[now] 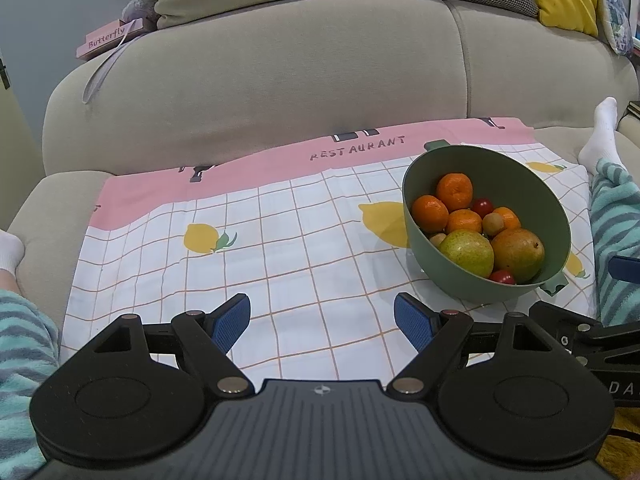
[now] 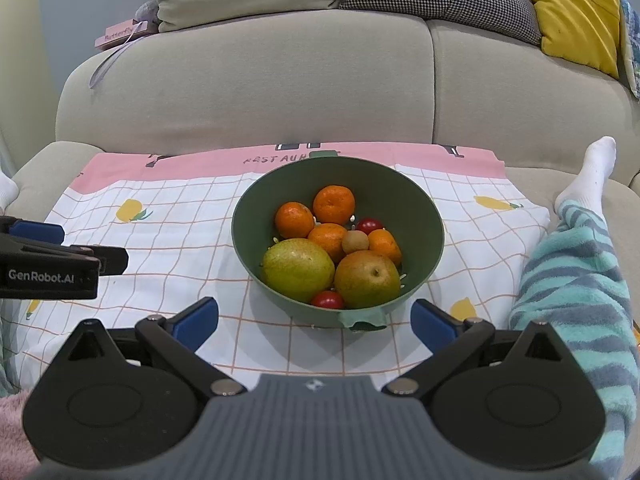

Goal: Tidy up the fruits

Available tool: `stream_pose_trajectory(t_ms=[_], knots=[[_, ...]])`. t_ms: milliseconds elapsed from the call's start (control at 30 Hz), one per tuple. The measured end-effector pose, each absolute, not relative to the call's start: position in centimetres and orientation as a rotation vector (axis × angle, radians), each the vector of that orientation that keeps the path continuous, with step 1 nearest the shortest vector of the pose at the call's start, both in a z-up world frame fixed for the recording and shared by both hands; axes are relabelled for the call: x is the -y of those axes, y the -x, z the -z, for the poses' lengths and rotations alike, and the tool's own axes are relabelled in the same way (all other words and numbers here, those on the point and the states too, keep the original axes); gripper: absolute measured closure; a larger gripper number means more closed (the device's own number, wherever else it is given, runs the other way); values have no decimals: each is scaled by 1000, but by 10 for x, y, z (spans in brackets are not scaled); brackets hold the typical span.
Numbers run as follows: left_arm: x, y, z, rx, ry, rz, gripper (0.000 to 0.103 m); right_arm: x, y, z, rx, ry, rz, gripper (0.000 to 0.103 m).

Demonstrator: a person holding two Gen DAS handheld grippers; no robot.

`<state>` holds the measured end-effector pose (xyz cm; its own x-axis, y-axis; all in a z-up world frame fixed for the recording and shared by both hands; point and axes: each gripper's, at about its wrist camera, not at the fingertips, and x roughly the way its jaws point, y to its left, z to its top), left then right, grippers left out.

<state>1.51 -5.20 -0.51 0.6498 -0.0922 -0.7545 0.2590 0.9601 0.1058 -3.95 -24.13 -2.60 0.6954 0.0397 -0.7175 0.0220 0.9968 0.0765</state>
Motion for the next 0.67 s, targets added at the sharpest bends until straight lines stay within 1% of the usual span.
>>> stream_pose_trajectory(t_ms=[667], knots=[[53,-12,4,-816,-205,208,8,242,40,26,-802,-86,-6,4]])
